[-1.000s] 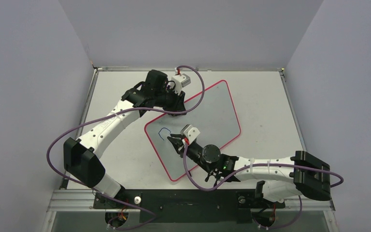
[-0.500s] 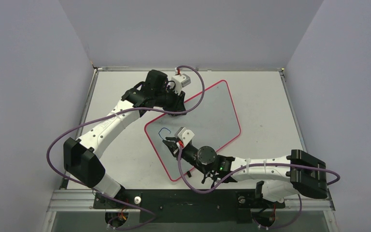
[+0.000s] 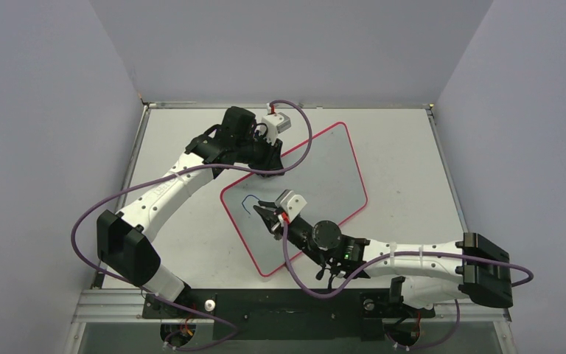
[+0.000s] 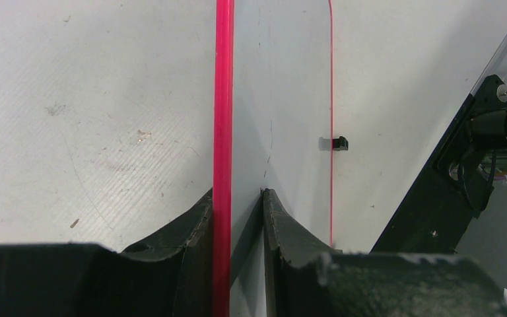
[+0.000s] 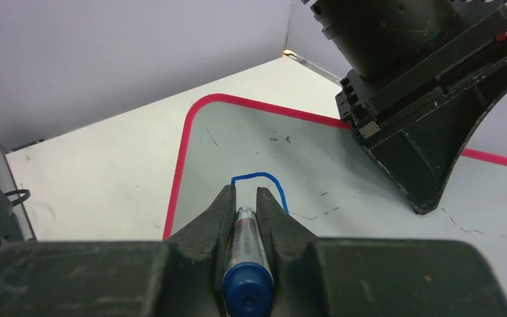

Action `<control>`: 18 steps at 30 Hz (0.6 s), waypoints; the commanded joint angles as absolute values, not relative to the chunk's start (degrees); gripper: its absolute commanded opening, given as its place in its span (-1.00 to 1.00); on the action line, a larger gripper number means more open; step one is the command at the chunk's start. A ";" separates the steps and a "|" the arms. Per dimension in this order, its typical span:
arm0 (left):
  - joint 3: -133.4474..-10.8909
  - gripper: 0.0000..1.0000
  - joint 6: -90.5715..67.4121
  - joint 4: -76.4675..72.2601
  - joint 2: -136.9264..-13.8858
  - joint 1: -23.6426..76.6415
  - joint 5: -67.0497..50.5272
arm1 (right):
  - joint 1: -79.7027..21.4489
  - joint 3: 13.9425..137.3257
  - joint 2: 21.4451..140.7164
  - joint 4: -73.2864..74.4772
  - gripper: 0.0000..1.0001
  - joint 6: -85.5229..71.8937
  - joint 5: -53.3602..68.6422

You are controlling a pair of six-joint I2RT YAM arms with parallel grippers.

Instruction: Write a sentence on the whiteboard

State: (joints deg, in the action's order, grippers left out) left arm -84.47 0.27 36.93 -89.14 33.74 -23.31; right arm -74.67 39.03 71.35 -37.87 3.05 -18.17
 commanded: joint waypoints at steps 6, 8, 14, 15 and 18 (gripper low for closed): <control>-82.79 -1.00 7.64 38.69 -89.19 34.27 -13.89 | -74.40 41.08 72.86 -37.80 -1.00 4.54 -25.27; -82.90 -1.00 7.65 38.67 -89.19 34.28 -13.89 | -74.00 41.13 73.26 -37.66 -1.00 4.26 -26.32; -82.84 -1.00 7.60 38.72 -89.04 34.28 -13.89 | -72.54 41.24 74.45 -37.81 -1.00 3.16 -26.08; -82.81 -1.00 7.64 38.68 -89.08 34.23 -13.89 | -72.47 41.32 74.82 -37.86 -1.00 2.99 -26.05; -82.79 -1.00 7.65 38.69 -89.12 34.36 -13.91 | -72.39 41.91 75.64 -37.75 -1.00 2.91 -25.77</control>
State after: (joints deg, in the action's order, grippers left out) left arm -84.47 0.27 36.91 -89.14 33.78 -23.24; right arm -72.73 39.18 74.76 -36.32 3.79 -24.99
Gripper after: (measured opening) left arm 0.208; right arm 0.103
